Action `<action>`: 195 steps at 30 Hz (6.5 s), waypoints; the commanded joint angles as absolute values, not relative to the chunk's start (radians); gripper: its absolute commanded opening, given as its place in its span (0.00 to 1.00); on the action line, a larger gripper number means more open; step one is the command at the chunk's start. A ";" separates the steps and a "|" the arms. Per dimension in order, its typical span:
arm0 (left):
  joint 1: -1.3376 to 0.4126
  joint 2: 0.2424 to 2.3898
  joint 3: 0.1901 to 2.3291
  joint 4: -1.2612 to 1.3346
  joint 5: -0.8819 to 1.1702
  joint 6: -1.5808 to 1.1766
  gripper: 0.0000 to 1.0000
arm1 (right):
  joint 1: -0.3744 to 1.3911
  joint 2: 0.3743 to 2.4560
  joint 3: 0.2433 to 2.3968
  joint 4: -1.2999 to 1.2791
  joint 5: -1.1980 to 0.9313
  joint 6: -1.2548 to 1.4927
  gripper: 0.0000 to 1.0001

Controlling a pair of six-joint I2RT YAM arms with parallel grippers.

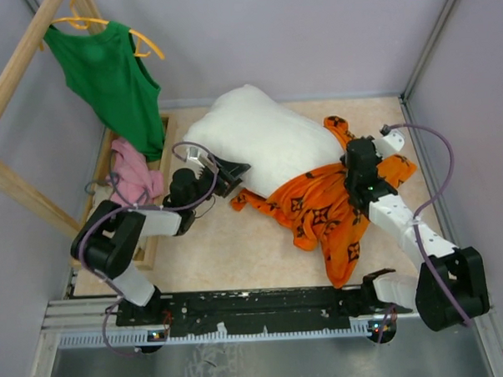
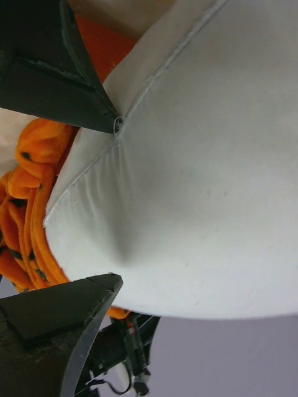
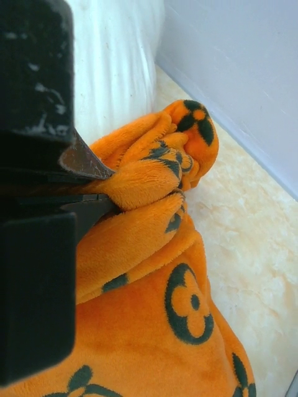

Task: Remove the pillowcase from the pillow
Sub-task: Remove the pillow from the pillowcase.

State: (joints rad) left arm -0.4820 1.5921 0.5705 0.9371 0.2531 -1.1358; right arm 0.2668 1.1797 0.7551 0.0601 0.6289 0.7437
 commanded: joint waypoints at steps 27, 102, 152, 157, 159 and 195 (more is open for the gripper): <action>-0.656 1.868 1.131 -0.109 -0.158 -0.754 0.99 | 0.276 1.109 0.741 0.136 0.703 0.727 0.00; -0.279 1.402 1.140 0.058 -0.321 -0.420 0.00 | 0.363 1.079 0.067 0.830 -0.314 1.454 0.99; -0.026 1.126 0.968 0.037 -0.637 -0.495 0.00 | 0.224 0.814 0.453 -0.539 0.127 0.784 0.00; -0.028 1.114 0.940 0.028 -0.624 -0.504 0.00 | 0.556 0.828 0.623 -0.493 0.419 0.822 0.96; -0.027 1.106 0.930 0.029 -0.617 -0.507 0.00 | 0.618 0.892 0.711 -0.492 0.486 0.793 0.99; -0.023 1.064 0.888 0.035 -0.586 -0.563 0.00 | 0.252 1.080 0.556 -0.159 0.038 0.699 0.00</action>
